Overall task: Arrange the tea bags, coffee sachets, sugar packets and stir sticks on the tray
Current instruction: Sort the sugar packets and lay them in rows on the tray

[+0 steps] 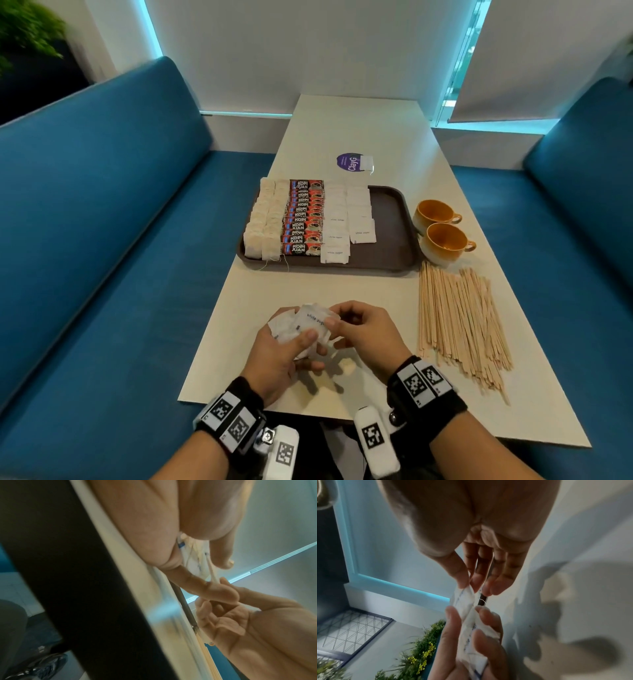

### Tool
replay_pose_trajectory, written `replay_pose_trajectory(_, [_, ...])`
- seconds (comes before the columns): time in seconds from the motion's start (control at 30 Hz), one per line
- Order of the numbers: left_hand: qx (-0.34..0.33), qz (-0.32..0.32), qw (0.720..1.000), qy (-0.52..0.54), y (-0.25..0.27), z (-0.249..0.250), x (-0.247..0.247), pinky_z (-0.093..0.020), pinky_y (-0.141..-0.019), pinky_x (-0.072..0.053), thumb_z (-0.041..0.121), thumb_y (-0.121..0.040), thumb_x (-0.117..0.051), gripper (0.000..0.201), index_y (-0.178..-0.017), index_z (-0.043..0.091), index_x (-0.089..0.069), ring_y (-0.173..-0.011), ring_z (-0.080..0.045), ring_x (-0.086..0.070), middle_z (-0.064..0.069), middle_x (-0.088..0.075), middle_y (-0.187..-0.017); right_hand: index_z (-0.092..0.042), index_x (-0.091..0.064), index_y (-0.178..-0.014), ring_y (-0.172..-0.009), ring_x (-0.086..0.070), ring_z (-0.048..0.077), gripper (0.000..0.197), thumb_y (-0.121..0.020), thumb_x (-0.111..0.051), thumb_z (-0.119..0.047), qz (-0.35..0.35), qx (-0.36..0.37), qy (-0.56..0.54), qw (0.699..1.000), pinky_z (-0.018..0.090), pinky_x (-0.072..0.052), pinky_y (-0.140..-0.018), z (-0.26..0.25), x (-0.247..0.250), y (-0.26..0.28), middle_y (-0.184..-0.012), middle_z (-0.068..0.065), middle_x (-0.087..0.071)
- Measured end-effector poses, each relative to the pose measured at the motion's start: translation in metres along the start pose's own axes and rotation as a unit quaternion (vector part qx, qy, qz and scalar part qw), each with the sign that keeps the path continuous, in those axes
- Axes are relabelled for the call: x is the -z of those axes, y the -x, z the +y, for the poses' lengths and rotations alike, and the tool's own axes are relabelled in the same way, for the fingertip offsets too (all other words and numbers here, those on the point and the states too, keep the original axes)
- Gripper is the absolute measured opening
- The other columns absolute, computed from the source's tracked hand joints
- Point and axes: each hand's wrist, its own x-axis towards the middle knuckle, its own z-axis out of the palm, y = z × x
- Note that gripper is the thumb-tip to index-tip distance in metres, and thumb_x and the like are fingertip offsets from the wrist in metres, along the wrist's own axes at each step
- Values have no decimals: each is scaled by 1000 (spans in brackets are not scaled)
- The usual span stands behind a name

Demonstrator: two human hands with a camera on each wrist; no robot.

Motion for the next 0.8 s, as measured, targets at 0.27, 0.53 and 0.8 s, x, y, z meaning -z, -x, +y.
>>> replay_pose_trajectory(0.27, [15, 5, 1000, -4, 0, -1, 0, -39, -55, -59, 5, -88, -73, 28, -113, 1, -60, -72, -39, -65, -29, -68, -97, -14, -69, -105, -69, -63, 22, 18, -91, -72, -2, -3, 32, 10, 999, 38, -61, -58, -1, 1, 2, -86, 17, -60])
replay_pose_trajectory(0.53, [4, 5, 1000, 10, 0, -2, 2, -35, -53, -56, 13, -97, -64, 25, -113, -6, -61, -69, -35, -63, -32, -67, -96, -6, -76, -89, -72, -69, 22, 18, -79, -79, 8, -46, 113, 69, 990, 35, -61, -71, 11, 5, 9, -89, 1, -76])
replay_pose_trajectory(0.8, [15, 36, 999, 32, -1, -1, -1, -33, -50, -57, 26, -92, -66, 39, -114, -6, -59, -64, -34, -65, -32, -68, -94, -7, -77, -97, -72, -67, 15, 27, -77, -80, 10, -52, 121, 33, 991, 32, -60, -75, 11, 5, 7, -89, 2, -76])
